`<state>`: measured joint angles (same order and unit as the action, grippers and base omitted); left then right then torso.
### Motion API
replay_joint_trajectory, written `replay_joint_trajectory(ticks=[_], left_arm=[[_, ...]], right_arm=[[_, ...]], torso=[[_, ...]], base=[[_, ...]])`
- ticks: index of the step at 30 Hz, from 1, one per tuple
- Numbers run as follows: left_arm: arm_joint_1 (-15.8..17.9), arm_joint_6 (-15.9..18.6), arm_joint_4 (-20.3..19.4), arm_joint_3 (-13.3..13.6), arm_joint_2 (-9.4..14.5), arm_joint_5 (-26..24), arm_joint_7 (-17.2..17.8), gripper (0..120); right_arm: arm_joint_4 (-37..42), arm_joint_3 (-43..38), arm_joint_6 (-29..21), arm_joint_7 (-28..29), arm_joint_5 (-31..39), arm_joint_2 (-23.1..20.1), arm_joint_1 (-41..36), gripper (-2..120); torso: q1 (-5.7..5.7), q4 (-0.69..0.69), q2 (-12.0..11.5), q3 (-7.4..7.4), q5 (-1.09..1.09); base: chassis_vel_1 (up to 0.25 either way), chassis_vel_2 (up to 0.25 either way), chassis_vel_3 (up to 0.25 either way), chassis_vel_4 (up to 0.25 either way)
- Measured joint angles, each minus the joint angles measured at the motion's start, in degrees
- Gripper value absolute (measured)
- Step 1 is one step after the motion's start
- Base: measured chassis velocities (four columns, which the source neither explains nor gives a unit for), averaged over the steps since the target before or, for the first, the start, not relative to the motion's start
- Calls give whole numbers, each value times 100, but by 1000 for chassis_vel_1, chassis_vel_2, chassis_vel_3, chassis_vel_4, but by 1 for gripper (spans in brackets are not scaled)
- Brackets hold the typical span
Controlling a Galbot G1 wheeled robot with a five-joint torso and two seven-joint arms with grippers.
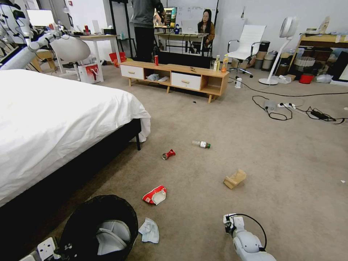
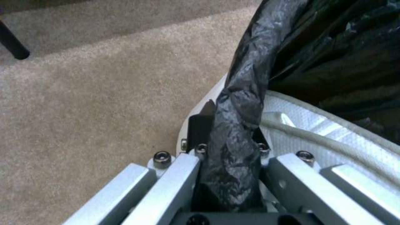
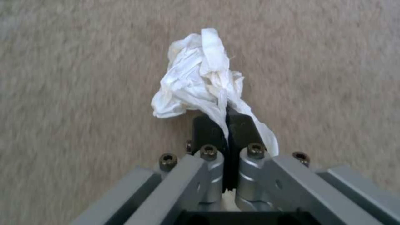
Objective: Pick up the trash bin and place the garbage on the floor into it.
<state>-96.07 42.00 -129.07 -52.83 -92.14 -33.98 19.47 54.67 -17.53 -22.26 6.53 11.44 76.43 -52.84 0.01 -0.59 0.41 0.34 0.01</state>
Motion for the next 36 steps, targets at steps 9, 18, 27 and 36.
replay_joint_trajectory(ticks=[9,18,27,36], left_arm=[[33,-1,27,33,0,25,-1,2],[-3,-1,-34,65,0,34,-1,2],[-41,6,-141,130,0,6,0,2],[19,10,-323,177,188,-574,172,2]], right_arm=[[456,13,-82,11,82,-152,-324,0],[1212,10,-117,36,262,-412,-783,0],[2975,-210,-165,136,1223,-1289,-1608,0],[4930,-465,183,140,1850,-2128,-2188,0]], torso=[[0,-5,-2,1,-1],[0,-1,-2,1,0],[0,-5,-2,0,-1],[0,-3,-2,0,-1]], base=[[0,0,0,0],[0,0,0,0],[0,0,0,0],[0,0,0,0]])
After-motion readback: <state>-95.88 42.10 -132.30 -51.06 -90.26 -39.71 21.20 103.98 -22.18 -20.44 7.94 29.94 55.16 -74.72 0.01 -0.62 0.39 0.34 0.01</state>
